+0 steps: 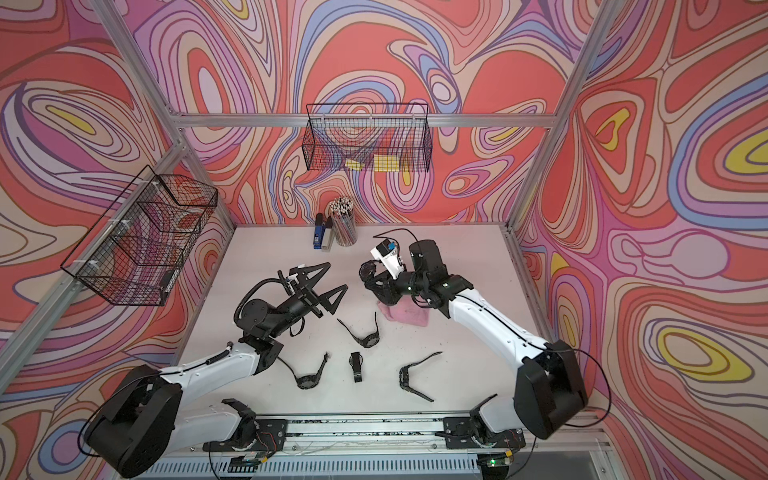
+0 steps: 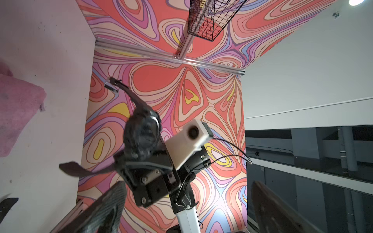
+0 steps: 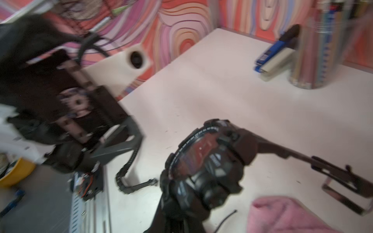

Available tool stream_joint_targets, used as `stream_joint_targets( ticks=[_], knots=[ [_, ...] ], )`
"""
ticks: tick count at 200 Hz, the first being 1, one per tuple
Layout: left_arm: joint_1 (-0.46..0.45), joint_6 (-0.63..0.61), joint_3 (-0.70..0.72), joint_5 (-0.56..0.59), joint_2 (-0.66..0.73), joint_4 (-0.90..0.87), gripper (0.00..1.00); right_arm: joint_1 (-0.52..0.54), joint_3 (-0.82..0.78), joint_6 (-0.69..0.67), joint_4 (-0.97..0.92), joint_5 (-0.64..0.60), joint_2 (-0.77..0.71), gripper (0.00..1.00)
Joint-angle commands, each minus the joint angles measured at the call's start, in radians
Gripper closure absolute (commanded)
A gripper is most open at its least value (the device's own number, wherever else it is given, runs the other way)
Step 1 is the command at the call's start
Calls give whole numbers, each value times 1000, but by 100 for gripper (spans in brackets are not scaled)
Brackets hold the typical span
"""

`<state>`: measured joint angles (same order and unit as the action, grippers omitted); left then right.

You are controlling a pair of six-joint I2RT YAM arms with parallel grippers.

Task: Wipe the watch dial
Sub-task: Place the watch at the center of the board.

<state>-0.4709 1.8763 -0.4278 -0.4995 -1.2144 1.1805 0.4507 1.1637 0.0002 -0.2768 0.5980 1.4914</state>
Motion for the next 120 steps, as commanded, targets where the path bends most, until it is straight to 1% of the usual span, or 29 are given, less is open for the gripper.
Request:
stream_joint_targets(
  ticks=[1,14,32,33,45,57,68,80,83,87,99,112,120],
  knots=[
    [6,-165,-11,2,80,-107,1,-54,116,17,-166,-269,121,100],
    [8,-289,-33,6,131,-263,1,-95,199,34,-225,-331,193,100],
    [7,-486,-77,27,216,-574,1,-149,302,57,-303,-414,273,100],
    [7,-498,-96,29,220,-590,1,-154,308,57,-306,-417,274,100],
    [8,-616,-150,59,273,-774,1,-185,357,62,-343,-465,345,100],
    [7,-708,-167,110,322,-896,1,-216,410,62,-384,-496,400,100],
    [8,-740,-140,176,365,-930,1,-247,464,59,-432,-504,463,100],
    [9,-745,-97,239,408,-908,1,-273,509,51,-473,-527,526,100],
    [9,-748,-59,249,416,-902,1,-279,518,49,-482,-531,539,100],
    [9,-758,-42,256,425,-895,1,-285,529,47,-491,-535,557,100],
    [11,-816,-30,246,442,-909,1,-302,556,44,-512,-550,604,100],
    [11,-881,-45,203,441,-953,1,-314,580,41,-532,-560,651,100],
    [11,-917,-61,176,435,-987,3,-317,598,38,-547,-563,678,100]
  ],
)
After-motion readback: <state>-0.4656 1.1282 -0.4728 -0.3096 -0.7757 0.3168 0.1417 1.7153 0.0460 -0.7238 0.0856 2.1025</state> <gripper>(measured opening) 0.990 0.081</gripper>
